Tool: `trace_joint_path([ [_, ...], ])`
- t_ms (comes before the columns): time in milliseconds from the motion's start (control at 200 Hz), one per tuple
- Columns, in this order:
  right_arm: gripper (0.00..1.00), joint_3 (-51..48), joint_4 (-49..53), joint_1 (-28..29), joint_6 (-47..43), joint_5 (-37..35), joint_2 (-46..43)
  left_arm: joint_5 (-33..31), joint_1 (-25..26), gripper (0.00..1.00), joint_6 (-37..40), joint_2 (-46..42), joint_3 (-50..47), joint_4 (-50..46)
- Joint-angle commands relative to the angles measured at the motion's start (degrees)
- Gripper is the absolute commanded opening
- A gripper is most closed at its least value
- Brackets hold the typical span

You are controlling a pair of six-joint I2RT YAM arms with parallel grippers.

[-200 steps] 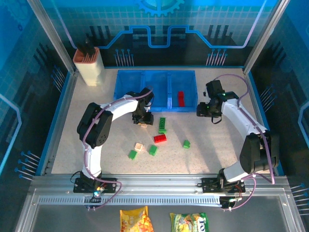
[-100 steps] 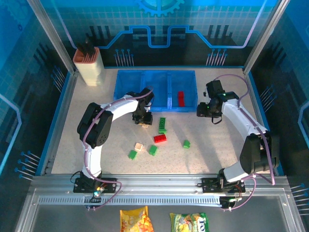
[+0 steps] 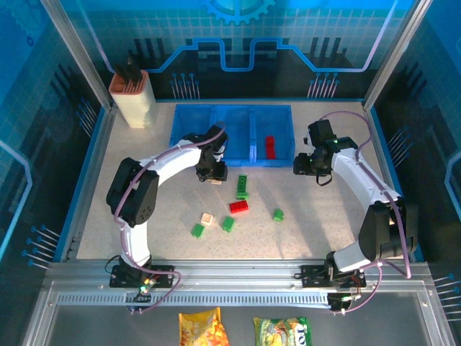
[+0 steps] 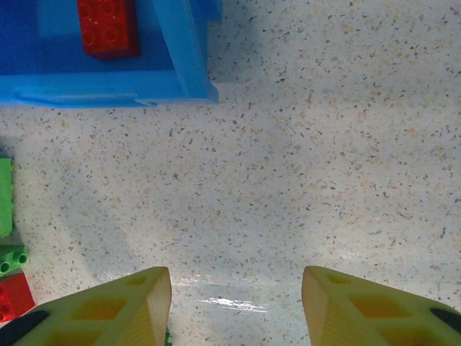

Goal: Sort the legos into containers by color
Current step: Pick up the lego from the center of the table, then place the lego in the container.

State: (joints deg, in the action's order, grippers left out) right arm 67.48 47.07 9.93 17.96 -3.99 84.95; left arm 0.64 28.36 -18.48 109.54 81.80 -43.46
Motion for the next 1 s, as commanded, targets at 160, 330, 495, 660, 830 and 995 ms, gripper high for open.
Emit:
trace_joint_path([
  [160, 0.52, 0.49, 1.10, -0.66, 0.88, 1.09, -1.12, -1.83, -0.48, 0.39, 1.17, -5.01, -1.32, -2.77],
  [330, 0.52, 0.32, 1.17, -0.53, 0.94, 1.18, -0.88, -1.87, -2.31, 0.38, 1.60, -7.21, -2.54, -2.88],
  [495, 0.52, -0.14, 1.14, -0.43, 0.90, 1.09, -0.87, -1.68, -5.23, 0.38, 2.55, -9.27, -3.74, -3.20],
  [660, 0.52, -0.42, 1.10, -0.29, 0.94, 1.13, -0.89, -1.16, -8.97, 0.38, 3.83, -10.61, -4.49, -3.86],
  [830, 0.52, -0.26, 1.38, -0.33, 0.49, 0.86, -0.88, -0.61, -12.34, 0.38, 5.25, -10.05, -2.83, -4.57],
  [995, 0.52, 0.11, 1.50, -0.25, 0.41, 0.87, -0.74, -0.64, -14.02, 0.38, 6.04, -6.56, 1.44, -5.04],
])
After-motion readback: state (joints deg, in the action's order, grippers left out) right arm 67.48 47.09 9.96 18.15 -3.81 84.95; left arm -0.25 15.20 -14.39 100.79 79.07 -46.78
